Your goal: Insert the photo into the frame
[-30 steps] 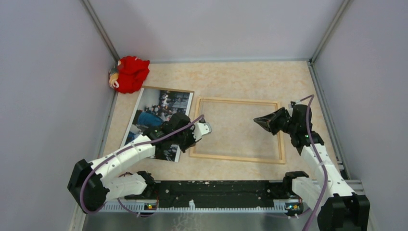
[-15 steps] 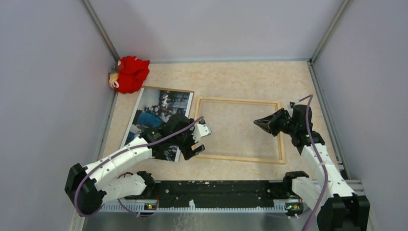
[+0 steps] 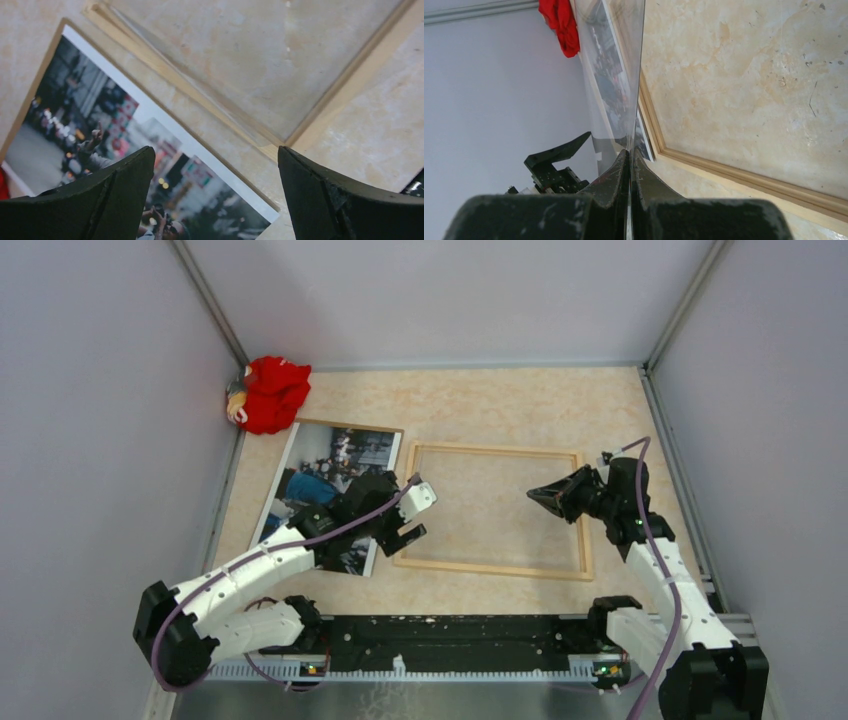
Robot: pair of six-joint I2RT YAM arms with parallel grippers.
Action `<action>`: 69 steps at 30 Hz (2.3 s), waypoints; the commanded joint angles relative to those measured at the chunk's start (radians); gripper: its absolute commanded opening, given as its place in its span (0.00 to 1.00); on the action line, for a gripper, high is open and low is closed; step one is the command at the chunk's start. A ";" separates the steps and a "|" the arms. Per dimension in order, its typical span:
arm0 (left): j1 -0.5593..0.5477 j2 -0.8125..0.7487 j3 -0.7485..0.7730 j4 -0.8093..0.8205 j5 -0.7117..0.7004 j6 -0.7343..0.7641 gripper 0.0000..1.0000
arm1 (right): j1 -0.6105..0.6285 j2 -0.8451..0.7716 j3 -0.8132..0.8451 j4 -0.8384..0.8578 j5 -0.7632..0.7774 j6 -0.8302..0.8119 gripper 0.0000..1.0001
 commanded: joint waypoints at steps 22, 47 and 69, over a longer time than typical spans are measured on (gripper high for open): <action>-0.004 -0.220 -0.239 0.332 0.155 0.399 0.99 | -0.014 -0.006 0.033 0.032 -0.033 0.038 0.00; -0.038 -0.024 -0.131 0.192 0.033 0.128 0.13 | -0.017 -0.017 0.019 0.036 -0.024 0.048 0.00; -0.057 -0.060 -0.097 0.061 0.129 0.057 0.01 | -0.036 -0.005 0.076 -0.016 -0.004 -0.046 0.00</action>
